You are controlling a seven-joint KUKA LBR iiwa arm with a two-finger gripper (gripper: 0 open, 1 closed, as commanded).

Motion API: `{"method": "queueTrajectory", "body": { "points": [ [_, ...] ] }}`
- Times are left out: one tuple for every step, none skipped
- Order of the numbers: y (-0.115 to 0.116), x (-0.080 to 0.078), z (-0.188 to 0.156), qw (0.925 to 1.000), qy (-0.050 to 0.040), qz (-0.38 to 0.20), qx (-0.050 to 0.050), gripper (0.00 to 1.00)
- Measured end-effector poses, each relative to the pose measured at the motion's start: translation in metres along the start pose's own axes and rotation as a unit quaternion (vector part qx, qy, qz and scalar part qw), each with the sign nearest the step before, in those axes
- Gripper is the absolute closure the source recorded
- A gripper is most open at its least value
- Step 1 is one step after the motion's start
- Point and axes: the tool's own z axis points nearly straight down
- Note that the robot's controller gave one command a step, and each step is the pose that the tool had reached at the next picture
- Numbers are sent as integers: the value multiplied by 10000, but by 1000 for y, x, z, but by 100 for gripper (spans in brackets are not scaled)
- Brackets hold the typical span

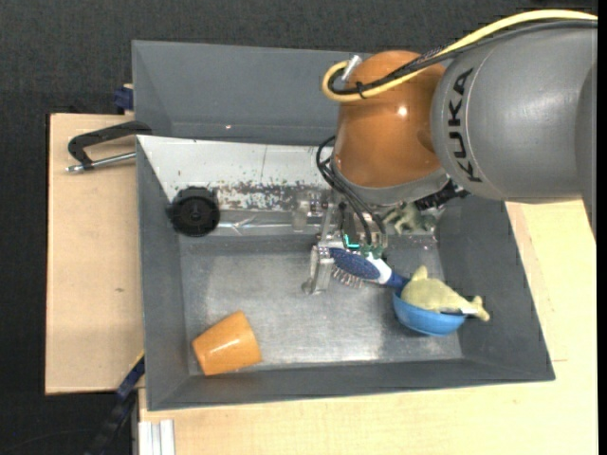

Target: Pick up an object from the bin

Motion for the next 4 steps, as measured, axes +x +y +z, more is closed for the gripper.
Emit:
{"method": "queueTrajectory", "body": {
  "points": [
    [-42, -43, 22, 9968, -63, -800, 8, 0],
    [-62, -40, 11, 9973, -72, -724, 3, 0],
    [-61, -24, 20, 9961, -35, -876, 1, 0],
    [-60, -33, 25, 9975, -58, 699, -9, 0]
  ]
}}
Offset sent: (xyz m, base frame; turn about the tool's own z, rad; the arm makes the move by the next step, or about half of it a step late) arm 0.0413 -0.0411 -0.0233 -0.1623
